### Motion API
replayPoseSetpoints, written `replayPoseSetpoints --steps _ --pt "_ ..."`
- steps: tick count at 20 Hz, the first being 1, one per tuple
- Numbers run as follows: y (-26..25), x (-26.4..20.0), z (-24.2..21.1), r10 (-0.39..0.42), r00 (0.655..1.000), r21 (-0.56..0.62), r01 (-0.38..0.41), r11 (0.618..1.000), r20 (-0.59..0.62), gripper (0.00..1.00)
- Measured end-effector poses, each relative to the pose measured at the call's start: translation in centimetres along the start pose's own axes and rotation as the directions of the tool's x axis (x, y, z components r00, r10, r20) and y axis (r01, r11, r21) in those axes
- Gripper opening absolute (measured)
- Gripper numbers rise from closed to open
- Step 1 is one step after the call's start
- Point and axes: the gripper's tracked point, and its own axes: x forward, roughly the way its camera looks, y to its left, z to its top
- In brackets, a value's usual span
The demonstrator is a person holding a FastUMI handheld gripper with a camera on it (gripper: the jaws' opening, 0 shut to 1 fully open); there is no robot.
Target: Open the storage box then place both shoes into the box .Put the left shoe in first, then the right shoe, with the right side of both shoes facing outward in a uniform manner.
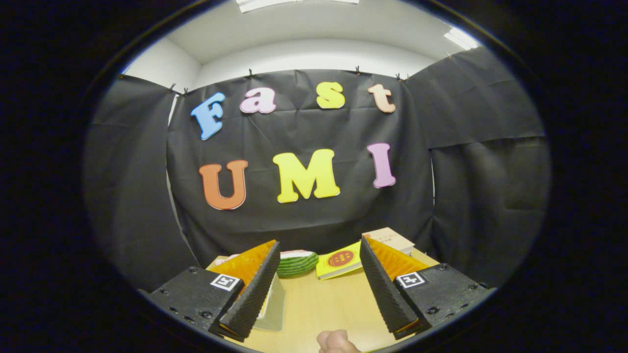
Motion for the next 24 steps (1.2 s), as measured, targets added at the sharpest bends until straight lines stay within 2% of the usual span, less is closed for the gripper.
replayPoseSetpoints --steps 1,3,8,11,16,20,24 --pt "-0.3 -0.8 0.4 -0.005 1.0 -0.038 0.005 0.999 0.016 1.0" --pt "0.6 -2.5 1.5 0.04 0.998 -0.071 -0.037 0.997 0.052 1.0" --pt "0.4 -7.1 1.1 0.024 0.998 -0.127 -0.017 0.992 0.051 1.0" --pt "0.4 -10.6 -0.1 0.049 0.997 -0.072 -0.045 0.996 0.052 1.0" --pt "-2.0 -14.4 0.4 0.011 0.996 0.012 -0.012 1.0 0.087 1.0" --pt "-2.0 -15.4 0.7 0.04 0.996 0.025 -0.042 0.999 0.075 1.0" --pt "-2.1 -15.4 0.3 0.037 0.998 0.015 -0.038 0.999 0.054 1.0"
